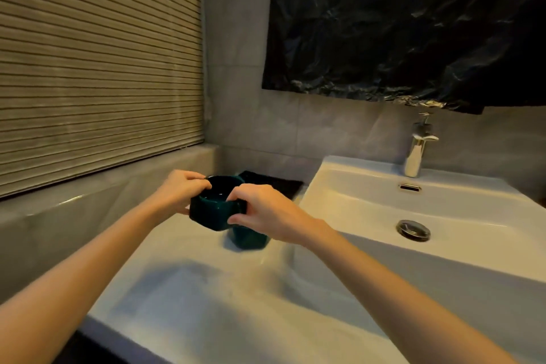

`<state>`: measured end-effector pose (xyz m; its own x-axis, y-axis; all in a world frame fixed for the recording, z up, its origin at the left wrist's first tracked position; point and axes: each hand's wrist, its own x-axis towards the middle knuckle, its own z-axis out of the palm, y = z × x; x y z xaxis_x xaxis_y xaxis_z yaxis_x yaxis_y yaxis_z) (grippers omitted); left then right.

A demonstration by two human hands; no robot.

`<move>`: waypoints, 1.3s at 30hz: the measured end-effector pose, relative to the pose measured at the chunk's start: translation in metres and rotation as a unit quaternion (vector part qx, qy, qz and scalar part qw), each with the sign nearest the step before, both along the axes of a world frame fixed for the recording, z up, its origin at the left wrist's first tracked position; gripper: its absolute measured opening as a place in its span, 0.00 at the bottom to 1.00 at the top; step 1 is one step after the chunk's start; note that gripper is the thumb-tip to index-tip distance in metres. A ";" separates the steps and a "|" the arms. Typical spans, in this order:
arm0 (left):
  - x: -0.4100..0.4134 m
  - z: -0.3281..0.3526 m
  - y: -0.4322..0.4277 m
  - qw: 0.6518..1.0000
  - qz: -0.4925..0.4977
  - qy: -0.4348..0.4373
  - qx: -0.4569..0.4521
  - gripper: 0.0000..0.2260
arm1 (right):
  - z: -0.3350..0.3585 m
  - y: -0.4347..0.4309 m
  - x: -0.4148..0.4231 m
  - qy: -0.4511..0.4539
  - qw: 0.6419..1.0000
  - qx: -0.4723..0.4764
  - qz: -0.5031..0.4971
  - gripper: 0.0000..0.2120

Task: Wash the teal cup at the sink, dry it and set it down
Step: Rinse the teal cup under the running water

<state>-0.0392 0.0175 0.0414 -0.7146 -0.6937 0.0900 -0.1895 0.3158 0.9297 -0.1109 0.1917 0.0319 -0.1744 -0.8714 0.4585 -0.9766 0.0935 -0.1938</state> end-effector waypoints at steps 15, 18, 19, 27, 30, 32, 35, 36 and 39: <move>0.038 -0.097 -0.060 0.991 0.038 -0.057 -0.118 0.10 | -0.078 -0.056 0.020 -0.021 0.997 0.080 0.013 0.12; 0.038 -0.107 -0.064 0.990 0.043 -0.068 -0.117 0.09 | -0.084 -0.058 0.021 -0.026 0.995 0.093 0.014 0.11; 0.037 -0.109 -0.065 0.990 0.044 -0.070 -0.118 0.09 | -0.085 -0.059 0.021 -0.027 0.995 0.095 0.013 0.11; 0.032 -0.117 -0.066 0.984 0.054 -0.090 -0.146 0.09 | -0.092 -0.063 0.017 -0.035 0.994 0.104 0.017 0.12; 0.032 -0.119 -0.068 0.980 0.057 -0.103 -0.159 0.09 | -0.093 -0.066 0.014 -0.036 0.993 0.108 0.015 0.14; 0.032 -0.119 -0.069 0.979 0.055 -0.112 -0.163 0.10 | -0.092 -0.065 0.013 -0.038 0.993 0.110 0.020 0.14; 0.028 -0.113 -0.068 0.977 0.061 -0.110 -0.171 0.16 | -0.086 -0.061 0.008 -0.078 0.995 0.067 0.014 0.14; 0.026 -0.110 -0.067 0.978 0.061 -0.103 -0.173 0.17 | -0.084 -0.058 0.004 -0.092 0.995 0.041 -0.007 0.14; 0.014 -0.100 -0.060 0.981 0.023 -0.082 -0.174 0.19 | -0.080 -0.047 -0.018 -0.077 0.991 -0.005 -0.112 0.14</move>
<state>-0.0248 -0.0421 -0.0583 -0.7085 -0.6726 0.2134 -0.3492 0.5970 0.7223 -0.1291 0.1449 -0.0481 -0.4323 -0.7984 0.4192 -0.8898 0.3025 -0.3417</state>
